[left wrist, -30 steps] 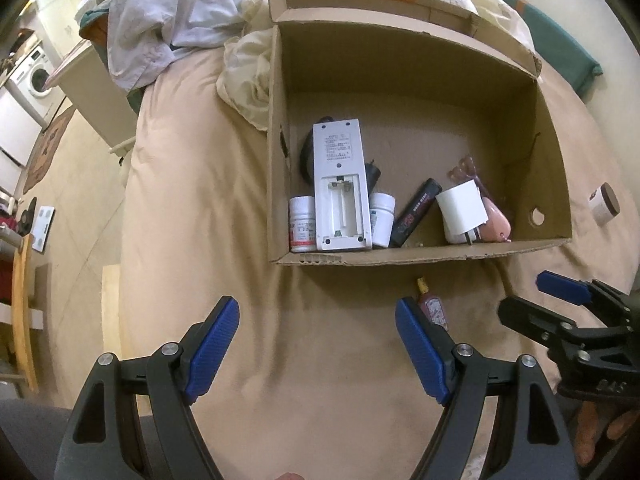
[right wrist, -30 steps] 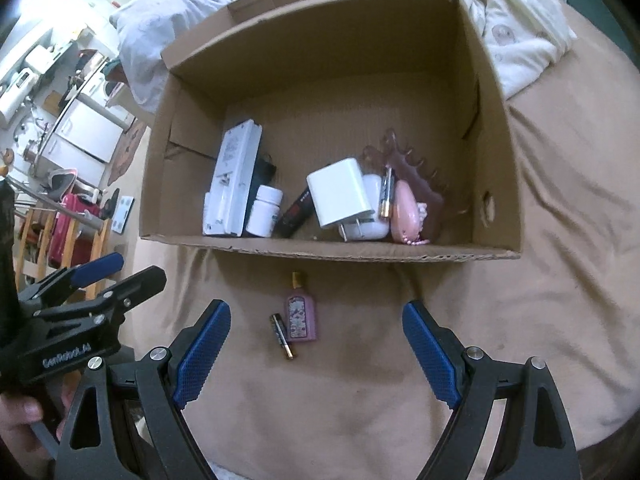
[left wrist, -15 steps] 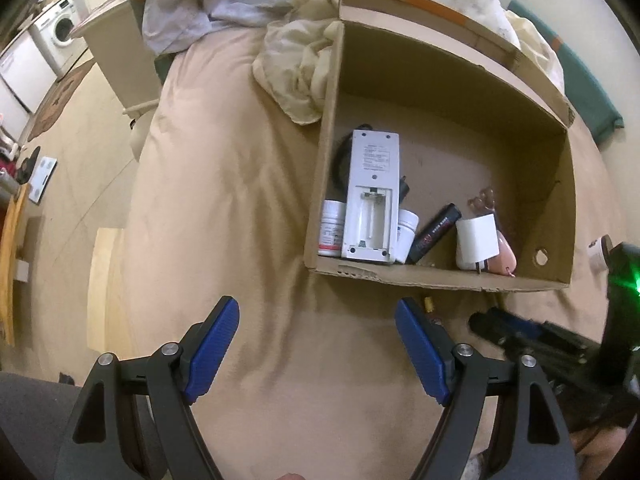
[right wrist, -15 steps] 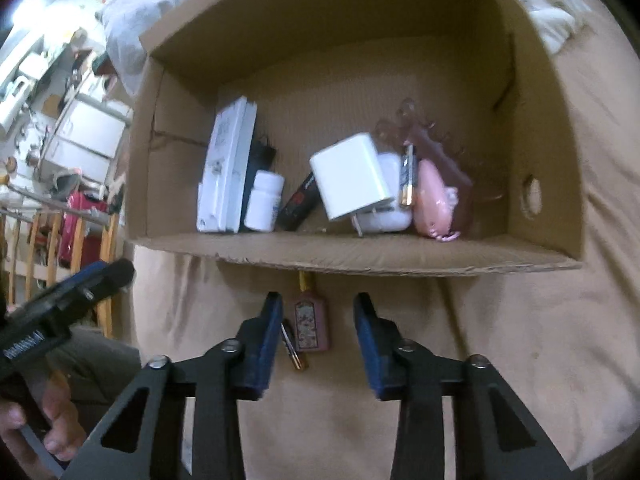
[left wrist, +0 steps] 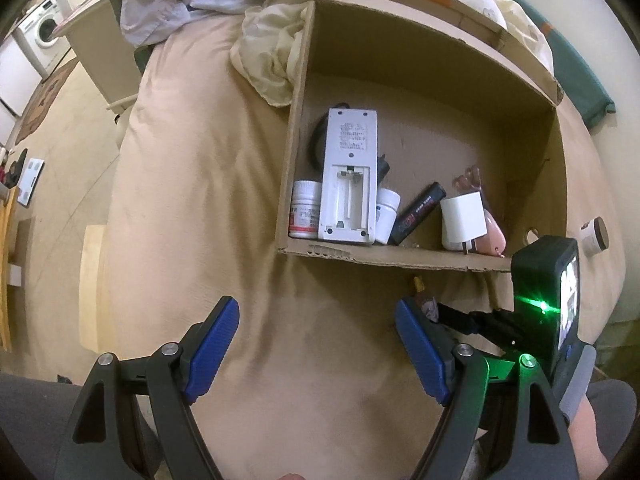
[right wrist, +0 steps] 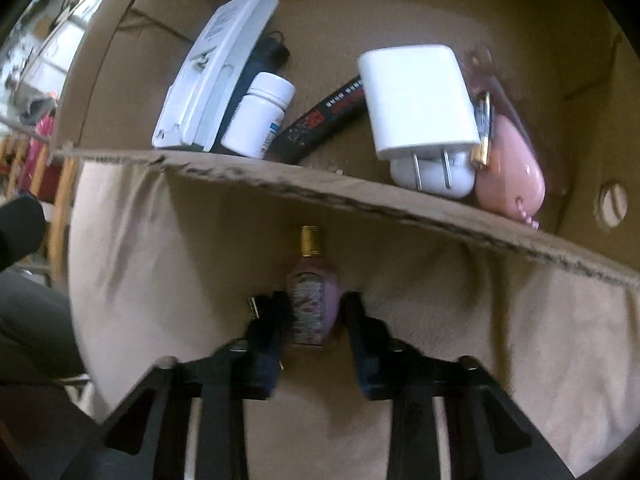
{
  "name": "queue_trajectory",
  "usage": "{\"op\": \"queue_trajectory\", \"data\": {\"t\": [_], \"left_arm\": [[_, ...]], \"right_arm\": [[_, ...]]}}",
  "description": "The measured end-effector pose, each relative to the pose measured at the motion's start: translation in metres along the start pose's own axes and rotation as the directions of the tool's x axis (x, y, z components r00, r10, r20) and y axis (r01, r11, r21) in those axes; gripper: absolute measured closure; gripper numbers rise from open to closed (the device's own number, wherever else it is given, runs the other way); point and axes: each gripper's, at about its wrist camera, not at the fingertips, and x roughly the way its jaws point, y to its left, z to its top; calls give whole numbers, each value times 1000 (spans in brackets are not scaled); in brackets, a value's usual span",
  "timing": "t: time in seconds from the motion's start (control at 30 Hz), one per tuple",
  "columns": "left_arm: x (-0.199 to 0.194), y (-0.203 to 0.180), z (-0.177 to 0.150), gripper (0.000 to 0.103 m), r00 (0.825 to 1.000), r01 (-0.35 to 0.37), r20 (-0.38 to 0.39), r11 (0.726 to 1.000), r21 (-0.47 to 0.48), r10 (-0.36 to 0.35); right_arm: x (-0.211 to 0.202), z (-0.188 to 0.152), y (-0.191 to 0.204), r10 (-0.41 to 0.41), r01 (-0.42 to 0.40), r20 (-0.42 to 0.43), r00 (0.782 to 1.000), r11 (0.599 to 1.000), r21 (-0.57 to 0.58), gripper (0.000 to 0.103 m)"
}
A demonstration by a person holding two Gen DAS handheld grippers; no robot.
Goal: Organize rigid objects
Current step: 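Grasp the pink perfume bottle with the right gripper, then grasp the second black battery with the left gripper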
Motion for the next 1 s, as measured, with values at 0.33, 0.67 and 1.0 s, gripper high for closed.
{"op": "queue_trajectory", "data": {"t": [0.33, 0.67, 1.0], "left_arm": [[33, -17, -15, 25, 996, -55, -66, 996, 67, 60], [83, -56, -35, 32, 980, -63, -186, 998, 21, 65], [105, -90, -38, 45, 966, -152, -199, 986, 71, 163]], "right_arm": [[-39, -19, -14, 38, -44, 81, 996, 997, 63, 77], [-52, -32, -54, 26, -46, 113, 993, 983, 175, 77], [-78, -34, -77, 71, -103, 166, 984, 976, 192, 77]]}}
